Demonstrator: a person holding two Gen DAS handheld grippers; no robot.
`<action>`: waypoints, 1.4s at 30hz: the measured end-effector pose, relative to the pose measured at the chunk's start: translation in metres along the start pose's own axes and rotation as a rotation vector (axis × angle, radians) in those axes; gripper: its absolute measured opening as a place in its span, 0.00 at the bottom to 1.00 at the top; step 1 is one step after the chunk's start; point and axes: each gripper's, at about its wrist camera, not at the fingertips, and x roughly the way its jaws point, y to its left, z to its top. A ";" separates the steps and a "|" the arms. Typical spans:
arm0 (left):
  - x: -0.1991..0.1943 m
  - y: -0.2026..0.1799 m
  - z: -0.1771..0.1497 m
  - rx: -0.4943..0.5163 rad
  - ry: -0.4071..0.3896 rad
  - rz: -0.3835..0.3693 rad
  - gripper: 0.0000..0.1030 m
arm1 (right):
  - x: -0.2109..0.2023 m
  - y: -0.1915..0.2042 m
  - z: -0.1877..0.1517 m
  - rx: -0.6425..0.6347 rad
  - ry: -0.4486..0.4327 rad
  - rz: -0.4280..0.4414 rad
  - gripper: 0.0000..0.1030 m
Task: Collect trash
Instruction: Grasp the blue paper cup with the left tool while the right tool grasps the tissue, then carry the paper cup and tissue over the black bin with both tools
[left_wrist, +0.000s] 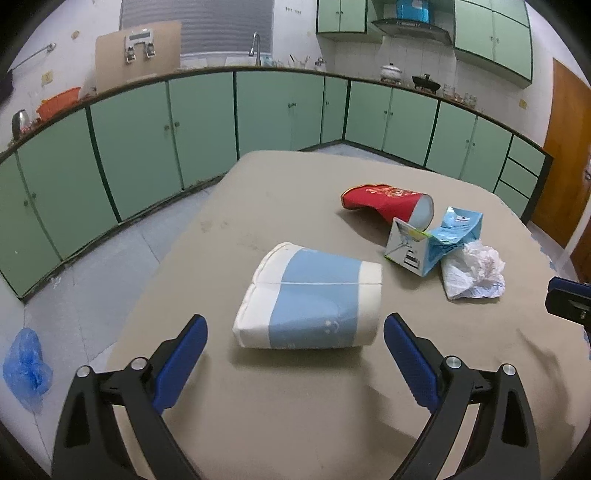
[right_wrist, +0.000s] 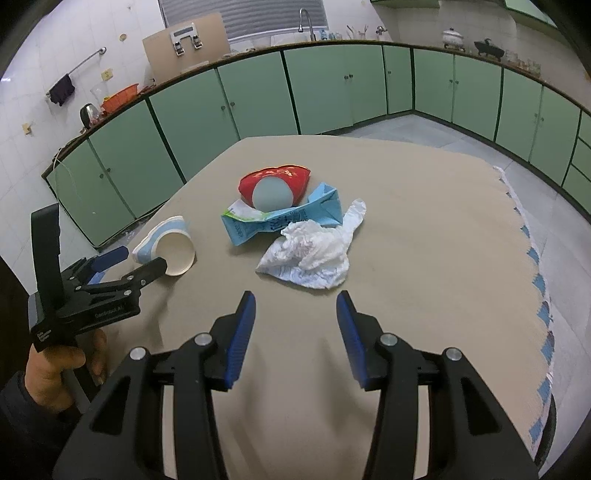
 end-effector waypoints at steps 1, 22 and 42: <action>0.002 0.002 0.001 -0.003 0.007 0.000 0.92 | 0.003 0.000 0.002 0.003 0.002 0.000 0.44; -0.012 0.003 0.024 -0.023 -0.053 -0.031 0.72 | 0.053 -0.013 0.022 0.065 0.036 -0.020 0.45; -0.038 -0.012 0.025 -0.036 -0.071 -0.046 0.72 | 0.000 -0.039 -0.006 0.106 0.049 0.021 0.03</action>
